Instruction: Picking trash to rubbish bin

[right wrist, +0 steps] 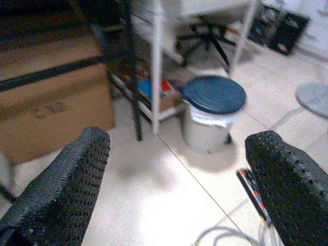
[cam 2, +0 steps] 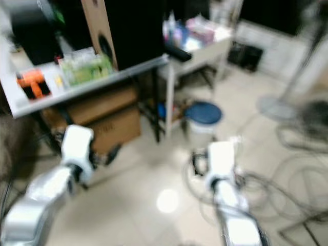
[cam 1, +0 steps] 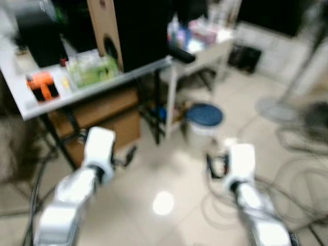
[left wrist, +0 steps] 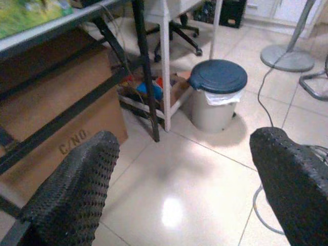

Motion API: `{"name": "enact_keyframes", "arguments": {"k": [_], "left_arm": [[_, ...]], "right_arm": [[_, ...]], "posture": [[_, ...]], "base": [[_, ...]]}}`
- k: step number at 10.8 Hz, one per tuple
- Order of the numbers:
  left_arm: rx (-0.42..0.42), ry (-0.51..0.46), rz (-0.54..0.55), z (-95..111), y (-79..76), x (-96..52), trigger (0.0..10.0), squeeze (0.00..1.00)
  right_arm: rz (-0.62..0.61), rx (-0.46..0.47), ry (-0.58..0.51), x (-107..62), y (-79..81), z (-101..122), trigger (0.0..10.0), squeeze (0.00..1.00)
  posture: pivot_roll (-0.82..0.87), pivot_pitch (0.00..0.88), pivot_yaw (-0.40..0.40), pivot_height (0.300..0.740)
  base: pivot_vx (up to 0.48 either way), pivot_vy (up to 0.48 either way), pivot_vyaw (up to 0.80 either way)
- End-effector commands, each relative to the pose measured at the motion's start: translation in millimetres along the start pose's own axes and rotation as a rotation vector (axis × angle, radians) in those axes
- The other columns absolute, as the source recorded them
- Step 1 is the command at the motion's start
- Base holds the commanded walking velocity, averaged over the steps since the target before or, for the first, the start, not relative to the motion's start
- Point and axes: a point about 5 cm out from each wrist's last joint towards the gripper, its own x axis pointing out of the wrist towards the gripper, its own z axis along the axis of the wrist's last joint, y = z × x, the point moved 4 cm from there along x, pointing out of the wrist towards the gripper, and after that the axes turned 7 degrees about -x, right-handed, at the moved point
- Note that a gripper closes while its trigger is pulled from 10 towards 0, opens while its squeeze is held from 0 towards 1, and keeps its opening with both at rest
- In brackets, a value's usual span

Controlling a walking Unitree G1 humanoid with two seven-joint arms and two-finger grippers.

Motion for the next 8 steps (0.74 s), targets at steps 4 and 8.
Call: {"name": "enact_keyframes", "arguments": {"k": [4,8], "left_arm": [[0.022,-0.083,0.064,1.8,4.6,0.5,10.0,0.00],[0.088,-0.116,0.109,-20.8,12.6,-0.6,10.0,0.00]], "right_arm": [[0.054,-0.059,-0.060,5.3,7.4,9.8,10.0,0.00],[0.056,-0.102,-0.074,6.4,4.2,-7.2,10.0,0.00]], "posture": [[-0.03,0.000,-0.002,0.740],[-0.03,0.000,-0.007,0.740]], "base": [[-0.332,0.000,0.54],[-0.344,0.000,0.80]]}}
